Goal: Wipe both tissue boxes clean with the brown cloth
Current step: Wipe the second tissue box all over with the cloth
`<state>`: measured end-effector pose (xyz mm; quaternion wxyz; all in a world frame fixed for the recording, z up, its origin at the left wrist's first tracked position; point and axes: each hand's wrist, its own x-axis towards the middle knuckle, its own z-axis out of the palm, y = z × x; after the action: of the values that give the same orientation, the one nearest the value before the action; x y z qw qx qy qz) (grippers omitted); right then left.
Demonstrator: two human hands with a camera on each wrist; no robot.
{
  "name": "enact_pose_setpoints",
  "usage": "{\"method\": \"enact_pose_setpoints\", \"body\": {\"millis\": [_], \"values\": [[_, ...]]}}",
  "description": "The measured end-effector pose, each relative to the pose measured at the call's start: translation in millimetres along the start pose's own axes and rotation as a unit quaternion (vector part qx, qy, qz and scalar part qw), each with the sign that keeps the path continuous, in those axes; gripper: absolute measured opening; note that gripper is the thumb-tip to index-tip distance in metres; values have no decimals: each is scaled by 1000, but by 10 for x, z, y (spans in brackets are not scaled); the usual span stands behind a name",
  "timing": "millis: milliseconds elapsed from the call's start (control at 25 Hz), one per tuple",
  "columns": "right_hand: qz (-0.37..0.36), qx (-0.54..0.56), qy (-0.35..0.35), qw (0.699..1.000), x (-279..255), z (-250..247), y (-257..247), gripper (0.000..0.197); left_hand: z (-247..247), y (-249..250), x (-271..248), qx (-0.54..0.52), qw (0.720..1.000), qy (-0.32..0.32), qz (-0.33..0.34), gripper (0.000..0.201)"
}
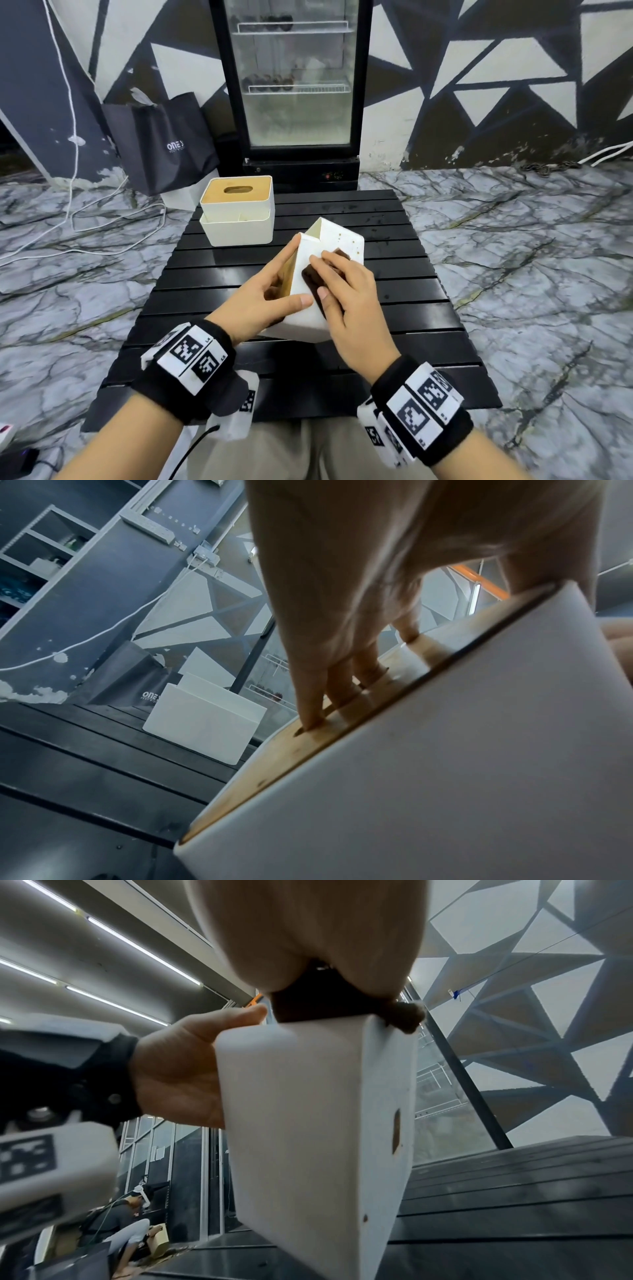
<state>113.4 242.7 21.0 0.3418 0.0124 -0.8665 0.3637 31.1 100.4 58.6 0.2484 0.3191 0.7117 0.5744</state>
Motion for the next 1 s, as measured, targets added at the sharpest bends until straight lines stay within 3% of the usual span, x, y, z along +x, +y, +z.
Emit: {"method": "enact_pose_setpoints", "body": {"millis": [200,400,680,840,1000], "values": [[-70,-4,-23,997,120,-131,168,37,-30,-2,-14,-14,1000,-12,-1,84],[-96,-22,-39,994,418,-199,387,38,-50,-6,-6,-5,1000,-13,-13,87],[-60,-25,-41,997,681,-191,442,38,-87,-26,-34,19,1000,-3,-13,85],[-92,-33,-22,995,531,-121,359,40,-104,-58,-37,19,1000,7,-15,83],[-73,-17,-55,996,638,-187,375,38,-107,-58,-26,25,1000,0,-16,87]]}}
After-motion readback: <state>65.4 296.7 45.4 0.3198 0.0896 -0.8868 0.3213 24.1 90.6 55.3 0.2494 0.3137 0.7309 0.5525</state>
